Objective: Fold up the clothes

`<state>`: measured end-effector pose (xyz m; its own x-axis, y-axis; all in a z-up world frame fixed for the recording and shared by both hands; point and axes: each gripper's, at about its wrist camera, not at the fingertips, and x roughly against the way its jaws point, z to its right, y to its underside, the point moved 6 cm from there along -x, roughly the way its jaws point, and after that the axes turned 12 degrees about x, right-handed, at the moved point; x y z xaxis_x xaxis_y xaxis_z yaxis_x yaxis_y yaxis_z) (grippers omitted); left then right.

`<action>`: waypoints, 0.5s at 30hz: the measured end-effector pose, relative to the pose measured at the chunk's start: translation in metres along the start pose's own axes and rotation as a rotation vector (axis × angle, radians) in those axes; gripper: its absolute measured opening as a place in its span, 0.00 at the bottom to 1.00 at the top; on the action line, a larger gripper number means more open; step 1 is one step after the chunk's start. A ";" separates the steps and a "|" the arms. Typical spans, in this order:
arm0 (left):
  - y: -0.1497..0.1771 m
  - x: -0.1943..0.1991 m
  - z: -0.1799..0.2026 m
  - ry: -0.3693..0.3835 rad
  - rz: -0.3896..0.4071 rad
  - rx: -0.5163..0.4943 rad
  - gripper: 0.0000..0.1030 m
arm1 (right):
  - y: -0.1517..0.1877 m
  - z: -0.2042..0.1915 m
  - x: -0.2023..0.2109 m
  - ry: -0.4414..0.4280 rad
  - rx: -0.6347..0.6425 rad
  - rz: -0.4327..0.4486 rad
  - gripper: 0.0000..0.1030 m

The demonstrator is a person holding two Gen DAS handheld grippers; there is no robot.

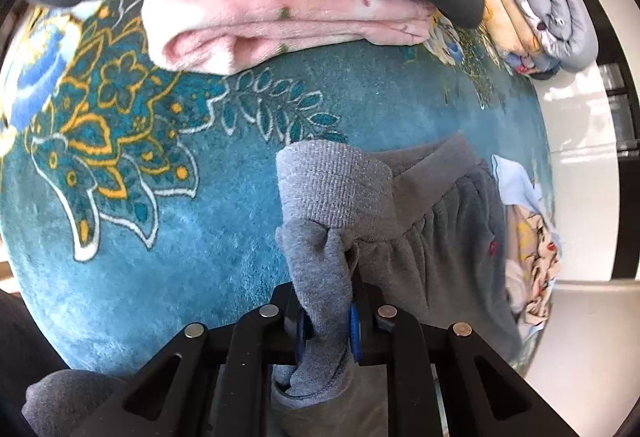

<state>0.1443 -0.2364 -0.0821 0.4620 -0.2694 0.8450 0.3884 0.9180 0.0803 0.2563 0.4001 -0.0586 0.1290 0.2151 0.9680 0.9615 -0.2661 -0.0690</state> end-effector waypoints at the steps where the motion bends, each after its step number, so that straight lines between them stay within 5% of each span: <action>1: -0.002 -0.001 -0.004 0.007 -0.005 0.008 0.16 | 0.000 -0.003 0.002 0.017 0.001 -0.001 0.07; 7: 0.012 0.009 0.002 0.012 -0.015 -0.010 0.16 | -0.016 0.013 0.079 0.184 -0.085 0.198 0.04; 10: 0.013 0.008 0.005 0.012 -0.005 -0.028 0.17 | -0.049 -0.007 0.120 0.305 0.019 0.294 0.04; 12: 0.012 0.008 0.007 0.013 -0.001 -0.035 0.17 | -0.058 -0.027 0.110 0.336 0.064 0.265 0.04; 15: 0.010 0.008 0.005 0.020 -0.008 -0.023 0.17 | -0.045 -0.077 0.054 0.237 0.116 0.159 0.06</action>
<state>0.1476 -0.2275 -0.0722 0.4743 -0.2823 0.8339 0.4105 0.9088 0.0742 0.2014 0.3516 0.0157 0.2327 -0.0495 0.9713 0.9569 -0.1669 -0.2377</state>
